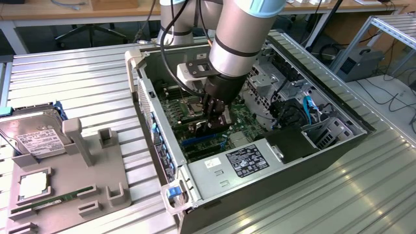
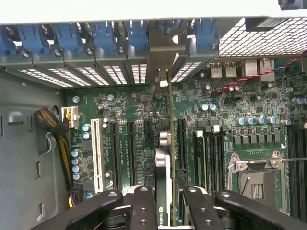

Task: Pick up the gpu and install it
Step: 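Insert the gpu into the slot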

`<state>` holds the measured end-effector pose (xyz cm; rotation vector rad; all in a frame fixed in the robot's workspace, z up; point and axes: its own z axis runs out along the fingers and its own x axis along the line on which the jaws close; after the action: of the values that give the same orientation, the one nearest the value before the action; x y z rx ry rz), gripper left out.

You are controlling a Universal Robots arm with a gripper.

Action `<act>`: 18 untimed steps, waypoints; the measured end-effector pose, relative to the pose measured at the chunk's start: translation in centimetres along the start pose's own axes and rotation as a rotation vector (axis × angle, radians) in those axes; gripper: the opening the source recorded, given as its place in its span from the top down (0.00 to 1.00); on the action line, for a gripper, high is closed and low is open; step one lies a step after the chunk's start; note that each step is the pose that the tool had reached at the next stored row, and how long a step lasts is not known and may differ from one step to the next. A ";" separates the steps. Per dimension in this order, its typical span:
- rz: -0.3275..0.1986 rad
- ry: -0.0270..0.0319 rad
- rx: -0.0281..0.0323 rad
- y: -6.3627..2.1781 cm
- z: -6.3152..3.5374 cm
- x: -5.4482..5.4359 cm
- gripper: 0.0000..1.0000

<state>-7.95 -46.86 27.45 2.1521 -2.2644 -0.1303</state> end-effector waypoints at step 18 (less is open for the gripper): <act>0.001 0.0008 -0.0142 -0.30 0.24 0.0 0.73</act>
<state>-7.66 -46.86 27.19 2.1434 -2.2574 -0.1451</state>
